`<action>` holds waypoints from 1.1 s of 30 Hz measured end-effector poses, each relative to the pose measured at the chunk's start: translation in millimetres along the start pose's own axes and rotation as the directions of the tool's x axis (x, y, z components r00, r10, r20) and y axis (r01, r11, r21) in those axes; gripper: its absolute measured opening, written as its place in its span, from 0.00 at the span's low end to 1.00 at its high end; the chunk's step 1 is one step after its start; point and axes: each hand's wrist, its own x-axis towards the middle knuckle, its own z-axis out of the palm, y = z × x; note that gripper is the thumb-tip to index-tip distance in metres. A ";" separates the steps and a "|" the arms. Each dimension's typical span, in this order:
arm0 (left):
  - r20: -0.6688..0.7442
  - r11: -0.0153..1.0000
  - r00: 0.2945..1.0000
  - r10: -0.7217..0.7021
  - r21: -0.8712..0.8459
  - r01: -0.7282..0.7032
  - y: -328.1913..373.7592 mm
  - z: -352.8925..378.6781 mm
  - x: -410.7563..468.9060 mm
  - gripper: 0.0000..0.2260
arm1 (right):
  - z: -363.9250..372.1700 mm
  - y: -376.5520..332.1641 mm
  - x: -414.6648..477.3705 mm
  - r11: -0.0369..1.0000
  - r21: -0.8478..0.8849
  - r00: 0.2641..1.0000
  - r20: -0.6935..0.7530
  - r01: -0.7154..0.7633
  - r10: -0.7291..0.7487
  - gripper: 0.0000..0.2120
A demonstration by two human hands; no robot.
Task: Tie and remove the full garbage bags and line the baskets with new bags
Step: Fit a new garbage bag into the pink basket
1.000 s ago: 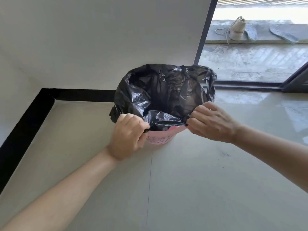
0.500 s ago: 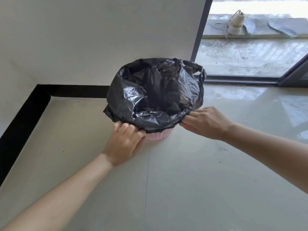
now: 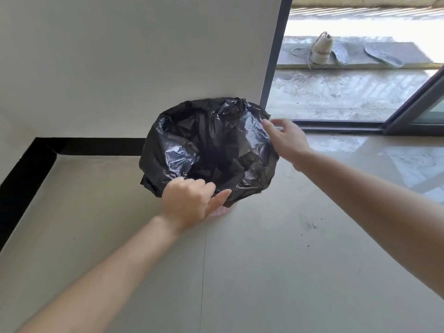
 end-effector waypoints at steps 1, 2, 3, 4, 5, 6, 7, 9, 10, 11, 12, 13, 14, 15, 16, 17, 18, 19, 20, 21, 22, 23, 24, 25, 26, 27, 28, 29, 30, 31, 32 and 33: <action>-0.022 1.000 1.000 0.015 -0.002 -0.015 -4.1 0.9 -2.7 0.25 | 3.6 -2.9 4.0 0.998 -0.016 0.997 -0.047 0.061 -0.062 0.20; -0.044 0.999 0.999 0.033 -0.007 -0.033 -8.3 2.0 -4.9 0.26 | 6.3 -6.7 7.3 0.995 -0.026 0.989 -0.109 0.099 -0.102 0.16; -0.063 0.999 0.997 0.048 -0.015 -0.049 -12.1 2.9 -6.3 0.26 | 8.9 -8.6 11.3 0.994 -0.029 0.983 -0.153 0.103 -0.107 0.15; -0.074 0.998 0.996 0.057 -0.025 -0.059 -15.4 2.9 -6.8 0.26 | 11.9 -8.1 15.3 0.996 -0.037 0.983 -0.162 0.081 -0.086 0.15; -0.080 0.997 0.995 0.063 -0.035 -0.066 -17.5 3.1 -6.7 0.27 | 15.8 -6.2 18.2 0.998 -0.052 0.990 -0.134 0.040 -0.047 0.15; -0.085 0.997 0.994 0.066 -0.043 -0.070 -18.5 4.0 -6.3 0.27 | 21.1 -2.1 19.8 0.997 -0.073 0.997 -0.074 -0.014 0.009 0.14; -0.088 0.996 0.994 0.067 -0.048 -0.072 -19.1 5.1 -5.7 0.27 | 27.7 3.5 19.9 0.990 -0.122 0.997 0.011 -0.068 0.070 0.12; -0.087 0.996 0.994 0.066 -0.056 -0.072 -20.7 6.5 -4.3 0.27 | 37.1 12.3 18.1 0.951 -0.287 0.973 0.163 -0.112 0.164 0.12; -0.090 0.996 0.994 0.066 -0.059 -0.072 -21.8 6.7 -3.9 0.27 | 37.4 13.4 17.5 0.933 -0.342 0.962 0.202 -0.108 0.186 0.11; -0.094 0.995 0.993 0.066 -0.062 -0.072 -23.0 6.5 -3.6 0.27 | 34.8 12.3 19.5 0.925 -0.366 0.957 0.218 -0.099 0.189 0.10; -0.095 0.995 0.993 0.065 -0.069 -0.072 -24.1 6.0 -3.3 0.27 | 30.9 9.6 23.0 0.931 -0.352 0.960 0.215 -0.097 0.181 0.07; -0.093 0.994 0.994 0.063 -0.079 -0.070 -25.4 5.7 -3.1 0.27 | 26.0 6.2 27.5 0.950 -0.292 0.966 0.193 -0.109 0.170 0.08; -0.088 0.994 0.994 0.058 -0.092 -0.066 -26.8 6.0 -3.1 0.27 | 20.2 2.7 33.0 0.969 -0.216 0.980 0.131 -0.119 0.149 0.11; -0.076 0.992 0.996 0.056 -0.107 -0.064 -29.0 5.5 -3.6 0.27 | 15.0 -1.7 37.9 0.982 -0.162 0.994 0.034 -0.101 0.108 0.15; -0.051 0.990 0.997 0.056 -0.128 -0.062 -30.9 4.7 -4.0 0.27 | 10.3 -6.7 41.6 0.990 -0.130 0.997 -0.064 -0.054 0.046 0.18; -0.011 0.987 0.998 0.058 -0.153 -0.059 -32.2 3.2 -4.3 0.27 | 6.8 -13.3 43.6 0.993 -0.115 0.990 -0.137 0.027 -0.043 0.19; 0.044 0.984 0.997 0.057 -0.174 -0.048 -33.6 0.9 -4.1 0.28 | 6.4 -22.5 44.2 0.983 -0.127 0.972 -0.173 0.136 -0.157 0.19; 0.106 0.981 0.993 0.056 -0.193 -0.035 -35.1 -2.0 -3.2 0.29 | 8.1 -32.5 43.5 0.953 -0.162 0.947 -0.157 0.255 -0.279 0.18; 0.156 0.976 0.986 0.062 -0.218 -0.027 -36.6 -5.2 -1.5 0.30 | 10.9 -42.1 42.3 0.904 -0.223 0.917 -0.085 0.364 -0.391 0.19; 0.180 0.969 0.981 0.073 -0.245 -0.027 -38.0 -9.1 2.1 0.30 | 15.2 -49.7 40.5 0.828 -0.330 0.881 0.030 0.454 -0.472 0.19; 0.172 0.965 0.982 0.081 -0.260 -0.034 -40.2 -13.1 7.1 0.28 | 21.6 -54.4 37.8 0.716 -0.463 0.843 0.155 0.522 -0.515 0.21; 0.147 0.965 0.986 0.076 -0.262 -0.036 -44.3 -16.5 13.5 0.26 | 28.4 -56.2 34.9 0.580 -0.584 0.806 0.253 0.568 -0.535 0.22; 0.123 0.969 0.991 0.057 -0.246 -0.025 -50.5 -19.1 20.9 0.24 | 34.8 -56.2 31.5 0.436 -0.675 0.768 0.319 0.595 -0.555 0.23; 0.135 0.979 0.990 0.030 -0.204 -0.002 -58.2 -21.4 28.7 0.23 | 40.4 -55.5 28.1 0.308 -0.731 0.730 0.366 0.609 -0.577 0.23; 0.217 0.990 0.976 0.004 -0.135 0.026 -67.0 -21.9 35.3 0.23 | 45.3 -54.0 25.5 0.207 -0.764 0.702 0.401 0.611 -0.589 0.24; 0.373 0.999 0.928 -0.018 -0.034 0.033 -76.2 -21.2 41.6 0.23 | 50.0 -51.1 23.6 0.132 -0.789 0.693 0.430 0.600 -0.579 0.25; 0.559 0.997 0.828 -0.038 0.079 -0.007 -85.3 -17.5 46.9 0.22 | 54.9 -47.2 22.7 0.067 -0.818 0.713 0.454 0.571 -0.535 0.26; 0.725 0.984 0.686 -0.066 0.163 -0.078 -93.1 -12.3 51.4 0.21 | 59.1 -42.9 22.6 0.001 -0.851 0.752 0.464 0.526 -0.468 0.28; 0.851 0.969 0.512 -0.118 0.211 -0.127 -97.7 -7.5 55.5 0.21 | 62.4 -39.3 22.3 -0.067 -0.877 0.794 0.461 0.476 -0.397 0.30; 0.919 0.960 0.360 -0.162 0.231 -0.157 -99.4 -2.1 59.3 0.22 | 64.9 -36.3 21.5 -0.126 -0.891 0.823 0.452 0.436 -0.345 0.32; 0.945 0.954 0.267 -0.189 0.241 -0.179 -99.3 3.5 63.3 0.24 | 66.2 -35.1 20.5 -0.169 -0.896 0.839 0.444 0.411 -0.314 0.34; 0.952 0.947 0.220 -0.212 0.256 -0.194 -97.5 8.5 68.0 0.25 | 66.9 -34.9 19.8 -0.185 -0.896 0.845 0.442 0.403 -0.301 0.36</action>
